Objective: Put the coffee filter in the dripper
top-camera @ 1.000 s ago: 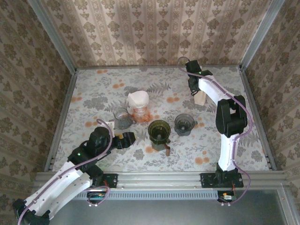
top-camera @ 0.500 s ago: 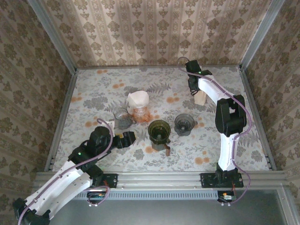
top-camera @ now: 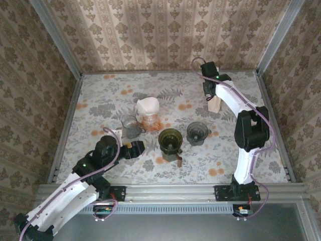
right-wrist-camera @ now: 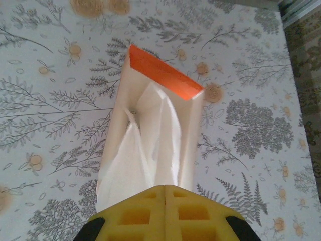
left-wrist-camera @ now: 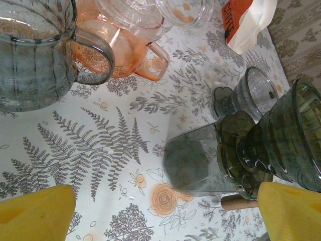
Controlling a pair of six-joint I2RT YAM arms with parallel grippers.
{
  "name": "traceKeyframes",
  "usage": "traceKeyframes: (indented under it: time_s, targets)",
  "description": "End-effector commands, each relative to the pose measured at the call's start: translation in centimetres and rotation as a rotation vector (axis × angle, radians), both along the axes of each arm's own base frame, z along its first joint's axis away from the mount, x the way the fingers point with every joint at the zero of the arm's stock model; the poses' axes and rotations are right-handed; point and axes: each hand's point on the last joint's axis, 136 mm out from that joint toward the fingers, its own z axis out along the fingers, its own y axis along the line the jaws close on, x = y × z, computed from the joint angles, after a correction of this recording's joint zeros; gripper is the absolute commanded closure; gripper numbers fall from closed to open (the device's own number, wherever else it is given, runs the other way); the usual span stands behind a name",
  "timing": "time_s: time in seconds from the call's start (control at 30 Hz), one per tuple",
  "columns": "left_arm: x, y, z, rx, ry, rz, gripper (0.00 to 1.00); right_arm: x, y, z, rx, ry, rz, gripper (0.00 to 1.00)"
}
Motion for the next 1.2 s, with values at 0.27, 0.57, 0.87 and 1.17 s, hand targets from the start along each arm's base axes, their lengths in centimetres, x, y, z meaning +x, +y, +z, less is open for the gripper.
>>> traceKeyframes:
  time_s: [0.27, 0.57, 0.87, 1.17]
  targets:
    - [-0.2, 0.0, 1.1, -0.01, -0.024, -0.02, 0.05, -3.1, 0.9, 0.6, 0.071, 0.046, 0.004, 0.86]
    - [0.0, 0.1, 0.8, -0.002, -0.014, -0.007, 0.05, -1.4, 0.5, -2.5, 0.033, 0.122, 0.011, 0.78]
    - [0.3, -0.1, 0.4, 0.0, 0.0, -0.003, 0.05, 0.3, 0.0, -2.5, -0.007, 0.127, 0.02, 0.78]
    - [0.6, -0.1, 0.2, 0.007, 0.007, 0.003, 0.05, 1.2, -0.1, -3.0, -0.003, 0.126, 0.023, 0.81]
